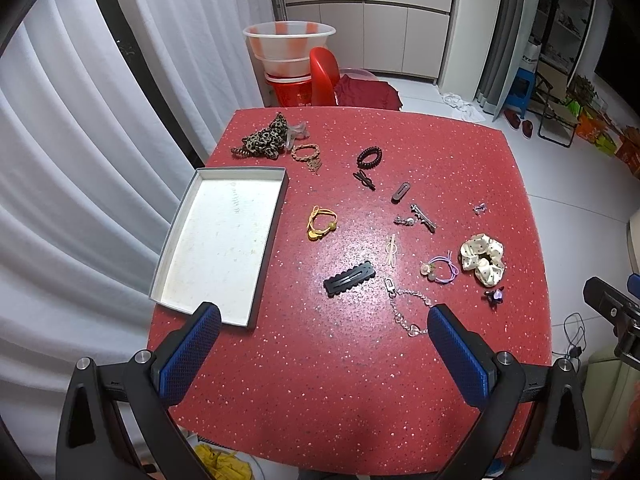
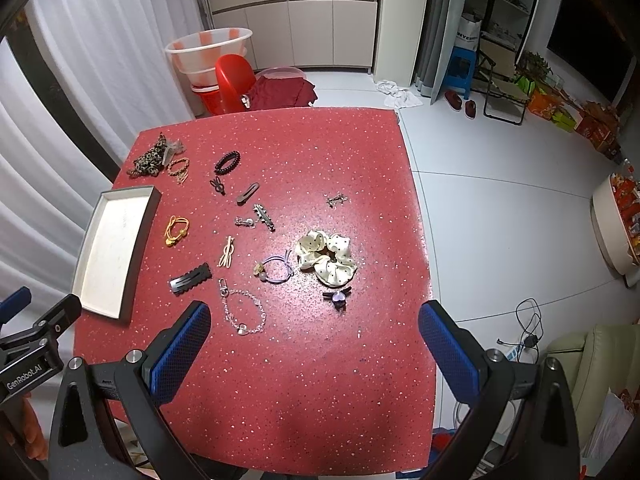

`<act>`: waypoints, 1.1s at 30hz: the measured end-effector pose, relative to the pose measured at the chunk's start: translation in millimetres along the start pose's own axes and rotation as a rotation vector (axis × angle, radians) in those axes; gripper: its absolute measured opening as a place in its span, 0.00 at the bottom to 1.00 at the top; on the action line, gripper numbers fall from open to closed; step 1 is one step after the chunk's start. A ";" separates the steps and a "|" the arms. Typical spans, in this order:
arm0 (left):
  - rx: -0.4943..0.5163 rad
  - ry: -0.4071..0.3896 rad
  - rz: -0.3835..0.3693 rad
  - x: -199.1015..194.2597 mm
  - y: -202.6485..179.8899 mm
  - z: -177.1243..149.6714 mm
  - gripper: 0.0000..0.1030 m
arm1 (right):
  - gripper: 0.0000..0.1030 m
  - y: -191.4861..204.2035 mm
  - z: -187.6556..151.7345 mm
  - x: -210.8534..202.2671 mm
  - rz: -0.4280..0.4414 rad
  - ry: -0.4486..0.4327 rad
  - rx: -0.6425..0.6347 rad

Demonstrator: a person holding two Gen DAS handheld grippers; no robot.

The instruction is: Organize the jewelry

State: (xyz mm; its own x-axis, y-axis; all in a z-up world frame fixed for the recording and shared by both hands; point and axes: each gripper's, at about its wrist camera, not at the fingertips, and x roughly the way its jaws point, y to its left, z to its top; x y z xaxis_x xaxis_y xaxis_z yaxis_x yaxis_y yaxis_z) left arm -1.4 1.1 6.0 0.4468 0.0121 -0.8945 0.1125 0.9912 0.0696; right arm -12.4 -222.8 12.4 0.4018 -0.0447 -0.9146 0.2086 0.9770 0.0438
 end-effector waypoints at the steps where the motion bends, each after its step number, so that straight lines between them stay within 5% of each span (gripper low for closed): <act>1: 0.000 0.000 0.000 0.0 0.0 0.0 1.00 | 1.00 0.1 0.1 -0.2 0.000 -0.001 0.000; 33: -0.003 -0.005 0.007 -2.3 -1.4 -1.6 1.00 | 1.00 0.4 -1.6 -1.3 0.004 -0.005 -0.004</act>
State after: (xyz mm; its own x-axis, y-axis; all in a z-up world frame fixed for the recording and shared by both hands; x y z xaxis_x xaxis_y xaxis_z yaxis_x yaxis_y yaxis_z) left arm -4.0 -0.1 7.3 0.4518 0.0182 -0.8919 0.1065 0.9915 0.0742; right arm -14.3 -222.0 13.0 0.4071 -0.0417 -0.9124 0.2034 0.9780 0.0461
